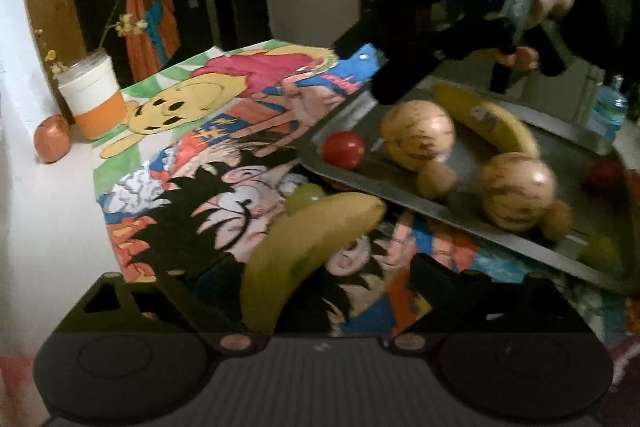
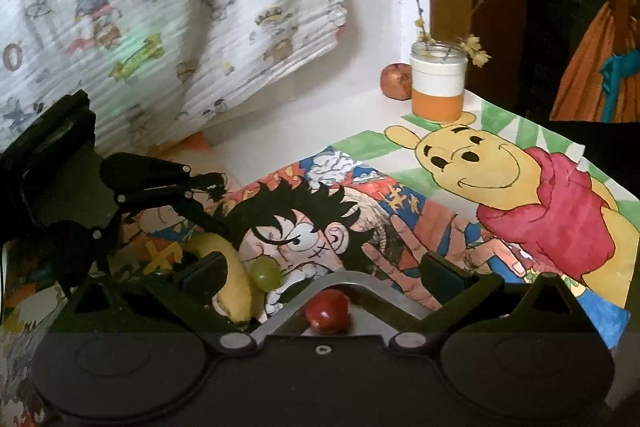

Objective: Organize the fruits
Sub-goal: 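Grasp a yellow banana with the left tool while the right grasps a green grape, then lift the banana with the left tool while the right carries the grape toward the tray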

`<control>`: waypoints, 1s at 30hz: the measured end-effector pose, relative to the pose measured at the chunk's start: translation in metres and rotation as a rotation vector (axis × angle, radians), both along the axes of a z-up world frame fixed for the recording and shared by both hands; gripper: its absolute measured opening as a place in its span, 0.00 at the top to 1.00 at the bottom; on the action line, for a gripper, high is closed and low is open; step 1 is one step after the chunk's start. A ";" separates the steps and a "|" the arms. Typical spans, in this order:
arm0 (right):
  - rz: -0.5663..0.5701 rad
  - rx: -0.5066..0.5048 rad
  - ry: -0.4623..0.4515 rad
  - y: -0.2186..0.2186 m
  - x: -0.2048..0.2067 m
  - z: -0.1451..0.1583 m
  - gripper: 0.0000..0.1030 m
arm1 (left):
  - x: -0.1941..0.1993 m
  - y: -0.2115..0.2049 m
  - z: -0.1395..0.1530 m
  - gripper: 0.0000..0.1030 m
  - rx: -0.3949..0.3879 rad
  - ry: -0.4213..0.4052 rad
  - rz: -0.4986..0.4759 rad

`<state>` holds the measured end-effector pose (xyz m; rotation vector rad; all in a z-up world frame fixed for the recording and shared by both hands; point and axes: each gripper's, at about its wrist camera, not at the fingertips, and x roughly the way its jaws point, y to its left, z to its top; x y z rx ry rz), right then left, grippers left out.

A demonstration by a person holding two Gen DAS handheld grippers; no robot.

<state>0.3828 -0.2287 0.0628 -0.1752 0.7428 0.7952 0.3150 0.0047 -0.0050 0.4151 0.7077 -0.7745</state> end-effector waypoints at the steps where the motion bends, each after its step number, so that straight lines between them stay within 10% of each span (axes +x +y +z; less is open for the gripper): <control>1: -0.005 0.001 0.000 -0.001 0.000 0.000 0.01 | 0.003 0.000 0.000 0.13 -0.004 -0.001 0.013; 4: -0.018 0.001 -0.001 -0.002 0.002 -0.001 0.01 | 0.005 0.001 0.002 0.33 -0.026 0.002 0.038; 16: -0.022 -0.025 0.000 0.014 0.003 -0.008 0.07 | -0.026 0.008 0.003 0.64 -0.031 -0.052 0.157; 30: -0.023 -0.085 0.021 0.039 0.003 -0.019 0.17 | -0.066 0.037 0.010 0.69 -0.105 0.005 0.428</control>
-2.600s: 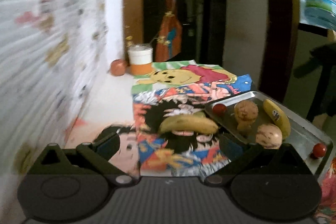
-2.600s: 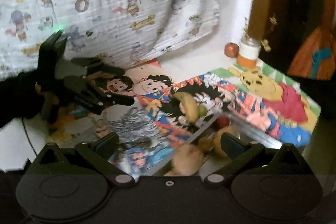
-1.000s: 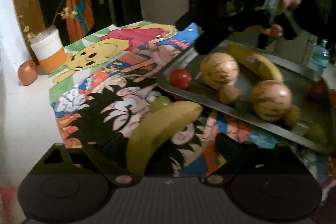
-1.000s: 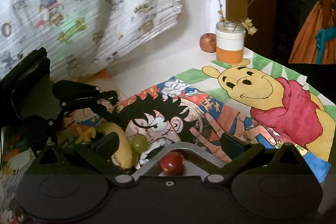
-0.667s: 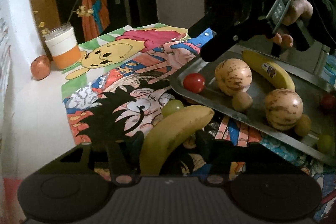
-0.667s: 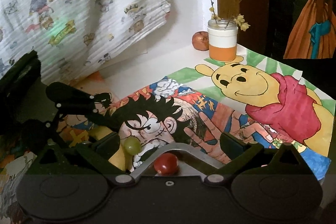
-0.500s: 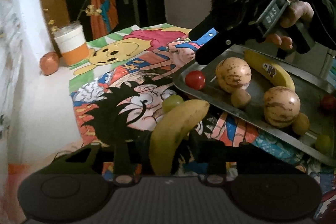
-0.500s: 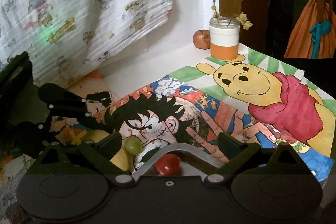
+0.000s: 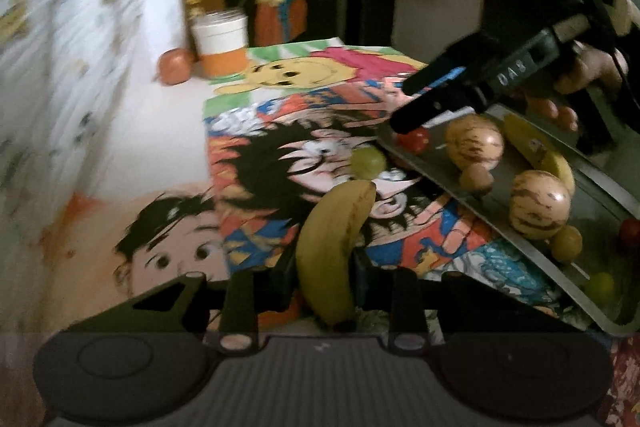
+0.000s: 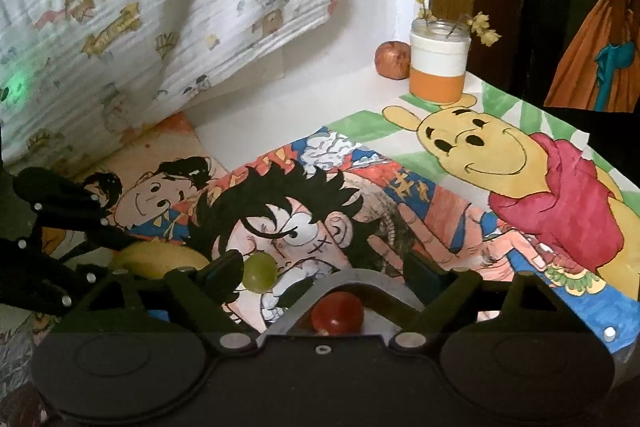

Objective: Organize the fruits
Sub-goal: 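Lift the banana with the left tool while the right carries the grape toward the tray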

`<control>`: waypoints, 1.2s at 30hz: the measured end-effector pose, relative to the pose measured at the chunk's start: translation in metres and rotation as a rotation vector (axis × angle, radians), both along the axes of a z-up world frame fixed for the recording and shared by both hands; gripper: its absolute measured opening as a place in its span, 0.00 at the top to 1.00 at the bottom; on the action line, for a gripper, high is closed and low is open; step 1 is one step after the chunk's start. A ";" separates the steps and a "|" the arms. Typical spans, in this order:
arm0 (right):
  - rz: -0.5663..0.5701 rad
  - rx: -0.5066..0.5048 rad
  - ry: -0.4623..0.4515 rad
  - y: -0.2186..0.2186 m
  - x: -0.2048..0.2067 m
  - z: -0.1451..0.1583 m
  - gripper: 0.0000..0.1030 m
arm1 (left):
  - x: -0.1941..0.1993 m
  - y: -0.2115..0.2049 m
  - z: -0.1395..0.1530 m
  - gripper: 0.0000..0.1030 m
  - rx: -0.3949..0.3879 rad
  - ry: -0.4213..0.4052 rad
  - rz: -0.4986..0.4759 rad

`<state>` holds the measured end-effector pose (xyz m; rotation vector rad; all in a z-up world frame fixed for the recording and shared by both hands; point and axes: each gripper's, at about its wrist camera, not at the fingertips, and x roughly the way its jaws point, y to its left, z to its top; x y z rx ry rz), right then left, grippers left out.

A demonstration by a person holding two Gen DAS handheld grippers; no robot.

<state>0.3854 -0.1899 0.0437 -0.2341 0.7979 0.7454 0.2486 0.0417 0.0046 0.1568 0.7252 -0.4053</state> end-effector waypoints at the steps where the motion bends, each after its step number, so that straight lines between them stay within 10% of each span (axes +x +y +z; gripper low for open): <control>1: 0.008 -0.005 0.003 0.002 -0.001 -0.001 0.18 | -0.002 0.003 0.001 0.69 0.000 0.003 0.021; 36: 0.164 -0.127 0.006 0.058 -0.018 -0.028 0.73 | 0.016 -0.006 0.005 0.61 0.131 0.027 0.091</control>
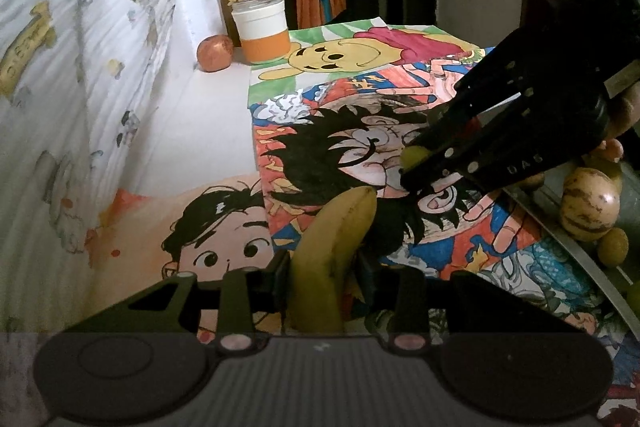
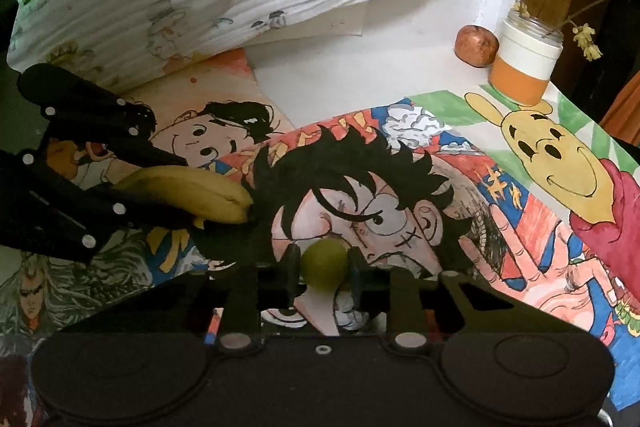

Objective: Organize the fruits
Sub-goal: 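Lift the banana with the left tool while the right carries the grape toward the tray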

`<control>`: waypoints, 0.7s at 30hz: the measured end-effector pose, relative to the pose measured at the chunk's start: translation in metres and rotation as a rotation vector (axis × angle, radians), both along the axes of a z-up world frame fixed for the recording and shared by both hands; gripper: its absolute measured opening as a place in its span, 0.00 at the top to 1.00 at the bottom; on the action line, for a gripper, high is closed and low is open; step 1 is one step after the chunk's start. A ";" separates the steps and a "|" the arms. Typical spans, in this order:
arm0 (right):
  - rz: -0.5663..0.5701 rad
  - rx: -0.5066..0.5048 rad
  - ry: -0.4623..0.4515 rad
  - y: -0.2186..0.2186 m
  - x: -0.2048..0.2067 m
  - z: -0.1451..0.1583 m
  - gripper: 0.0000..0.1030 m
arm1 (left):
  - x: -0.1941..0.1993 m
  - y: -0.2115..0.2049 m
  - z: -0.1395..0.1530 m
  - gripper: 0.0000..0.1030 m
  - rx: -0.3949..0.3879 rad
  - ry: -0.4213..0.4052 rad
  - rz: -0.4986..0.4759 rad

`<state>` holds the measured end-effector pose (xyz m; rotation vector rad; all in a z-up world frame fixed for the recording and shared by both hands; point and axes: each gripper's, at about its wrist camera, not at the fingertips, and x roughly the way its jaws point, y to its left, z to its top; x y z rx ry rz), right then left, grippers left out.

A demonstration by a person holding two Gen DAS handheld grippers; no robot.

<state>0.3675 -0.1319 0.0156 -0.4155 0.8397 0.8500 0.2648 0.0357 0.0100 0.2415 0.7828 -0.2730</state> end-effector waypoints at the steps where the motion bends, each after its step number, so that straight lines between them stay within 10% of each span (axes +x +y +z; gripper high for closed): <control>1: -0.002 0.000 0.001 0.000 -0.001 0.000 0.73 | 0.001 -0.001 0.000 0.60 0.000 -0.001 -0.001; 12: -0.034 0.018 -0.014 -0.004 -0.023 0.007 0.73 | -0.002 -0.009 0.003 0.67 0.009 0.023 0.009; 21: -0.041 0.050 -0.021 -0.012 -0.047 0.019 0.73 | -0.014 0.007 0.008 0.68 -0.233 0.130 0.078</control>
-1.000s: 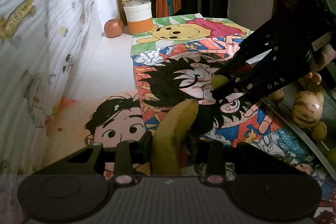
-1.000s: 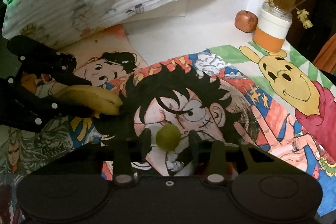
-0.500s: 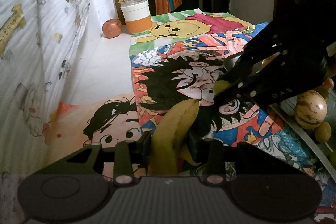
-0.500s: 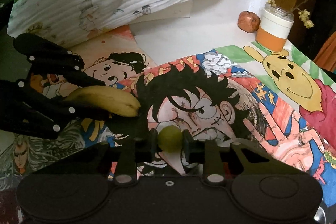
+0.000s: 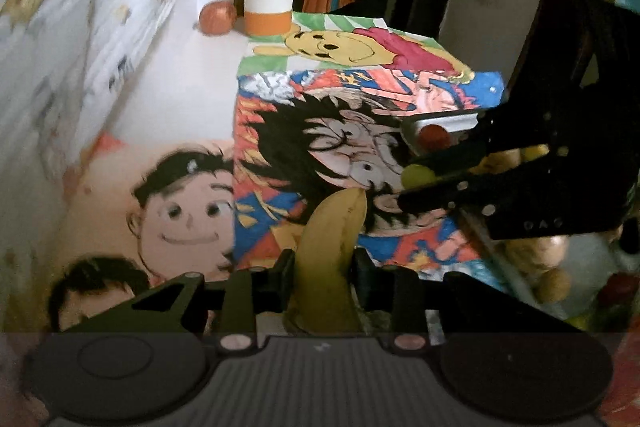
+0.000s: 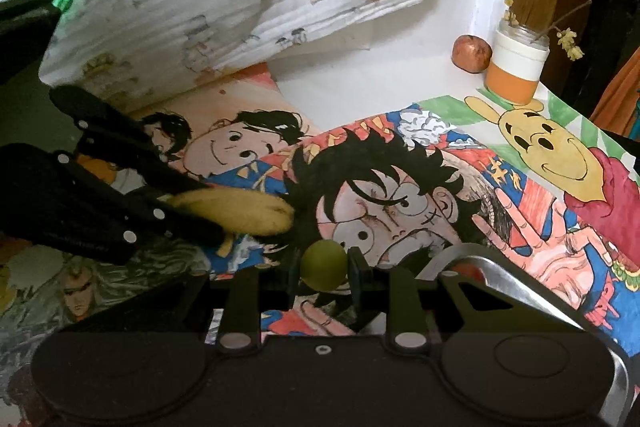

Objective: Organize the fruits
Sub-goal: 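Lift the banana with the left tool while the right carries the grape toward the tray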

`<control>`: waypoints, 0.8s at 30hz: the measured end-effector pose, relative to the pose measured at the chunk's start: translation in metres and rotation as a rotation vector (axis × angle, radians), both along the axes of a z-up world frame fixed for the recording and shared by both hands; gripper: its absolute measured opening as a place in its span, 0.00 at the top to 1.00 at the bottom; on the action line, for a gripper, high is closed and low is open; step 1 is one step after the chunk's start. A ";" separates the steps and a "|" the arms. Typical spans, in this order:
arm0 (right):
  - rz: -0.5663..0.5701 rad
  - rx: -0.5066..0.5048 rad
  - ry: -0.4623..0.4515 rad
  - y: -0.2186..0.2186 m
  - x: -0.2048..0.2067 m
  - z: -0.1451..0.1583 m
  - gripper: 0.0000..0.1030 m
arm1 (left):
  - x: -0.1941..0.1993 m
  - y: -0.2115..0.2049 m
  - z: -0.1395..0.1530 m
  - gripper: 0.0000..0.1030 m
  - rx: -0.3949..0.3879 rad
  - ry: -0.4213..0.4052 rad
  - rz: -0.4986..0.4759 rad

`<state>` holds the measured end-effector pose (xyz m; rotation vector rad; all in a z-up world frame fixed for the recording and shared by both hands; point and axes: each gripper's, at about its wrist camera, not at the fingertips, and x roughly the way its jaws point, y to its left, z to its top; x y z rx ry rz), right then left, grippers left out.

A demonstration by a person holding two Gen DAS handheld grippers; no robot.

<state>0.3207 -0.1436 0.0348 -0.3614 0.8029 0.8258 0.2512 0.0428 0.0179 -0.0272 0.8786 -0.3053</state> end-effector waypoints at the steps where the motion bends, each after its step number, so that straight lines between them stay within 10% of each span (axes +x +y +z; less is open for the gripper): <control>1: -0.002 0.004 -0.001 -0.001 -0.002 0.001 0.73 | -0.002 0.002 0.000 0.68 -0.027 0.013 0.015; 11: -0.054 0.073 -0.017 -0.022 -0.019 0.018 0.73 | -0.014 0.022 -0.005 0.68 -0.313 0.116 0.136; 24: -0.180 0.154 -0.090 -0.072 -0.057 0.050 0.73 | -0.036 0.001 0.021 0.68 -0.383 0.030 0.114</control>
